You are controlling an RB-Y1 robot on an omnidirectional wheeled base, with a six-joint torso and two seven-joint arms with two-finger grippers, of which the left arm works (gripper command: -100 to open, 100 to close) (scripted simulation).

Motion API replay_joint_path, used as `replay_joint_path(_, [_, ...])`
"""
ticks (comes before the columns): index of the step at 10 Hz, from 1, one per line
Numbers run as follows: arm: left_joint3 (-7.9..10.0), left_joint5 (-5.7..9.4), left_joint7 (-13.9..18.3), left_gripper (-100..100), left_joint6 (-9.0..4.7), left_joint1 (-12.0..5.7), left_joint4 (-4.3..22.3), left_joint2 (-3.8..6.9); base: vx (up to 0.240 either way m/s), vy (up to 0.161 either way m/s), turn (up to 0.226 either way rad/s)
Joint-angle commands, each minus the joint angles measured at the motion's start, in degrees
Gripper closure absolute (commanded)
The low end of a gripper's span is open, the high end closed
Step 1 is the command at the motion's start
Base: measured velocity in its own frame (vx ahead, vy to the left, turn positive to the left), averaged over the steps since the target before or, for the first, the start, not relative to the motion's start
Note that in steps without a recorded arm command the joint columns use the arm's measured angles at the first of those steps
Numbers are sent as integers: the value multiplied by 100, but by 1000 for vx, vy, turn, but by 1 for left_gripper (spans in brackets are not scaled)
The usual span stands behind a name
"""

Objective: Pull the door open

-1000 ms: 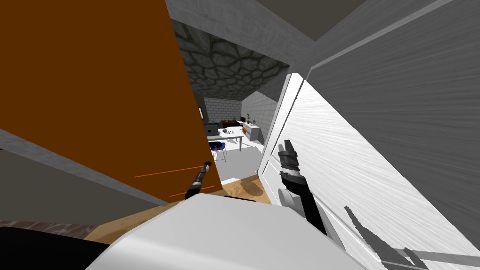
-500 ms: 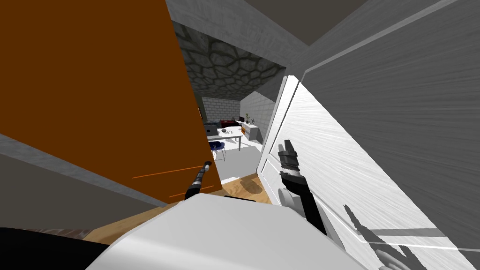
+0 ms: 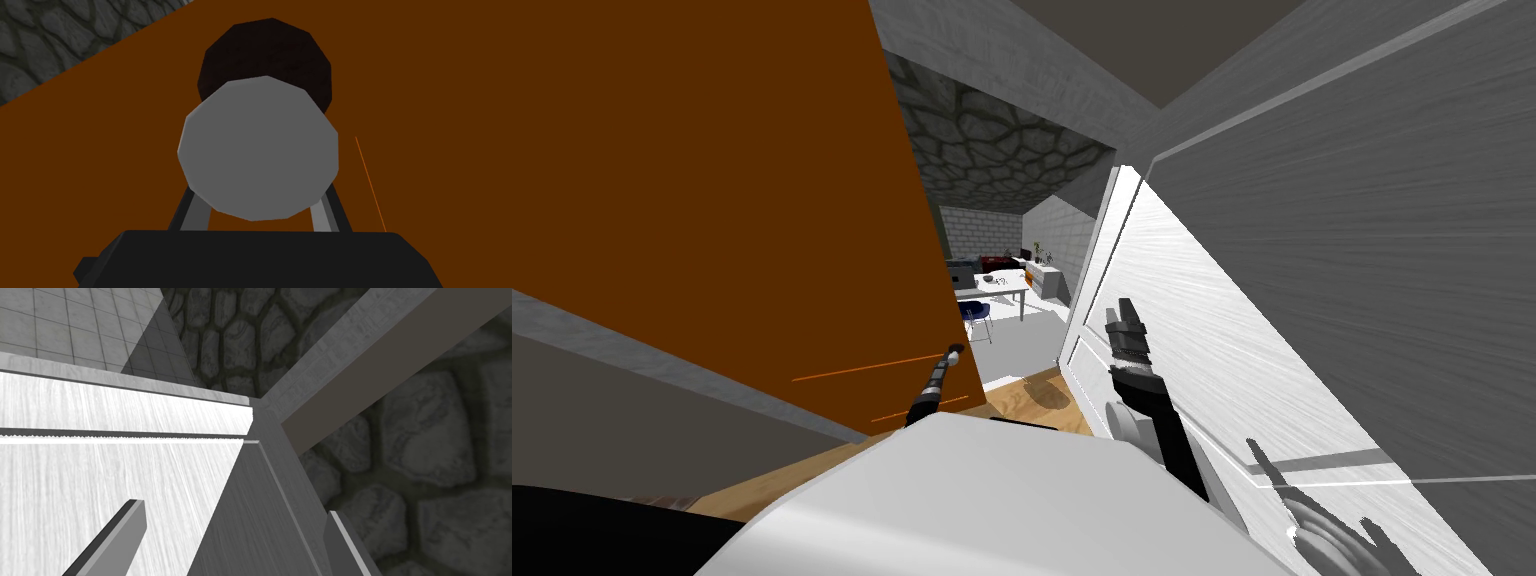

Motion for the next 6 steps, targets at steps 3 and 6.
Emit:
replay_joint_path(3, [-155, 200, 535, 100, 18, -29, -17, -25, -52, 12, -60])
replay_joint_path(6, [-238, 411, 994, 100, 18, -48, 4, 10, -40, 9, -51])
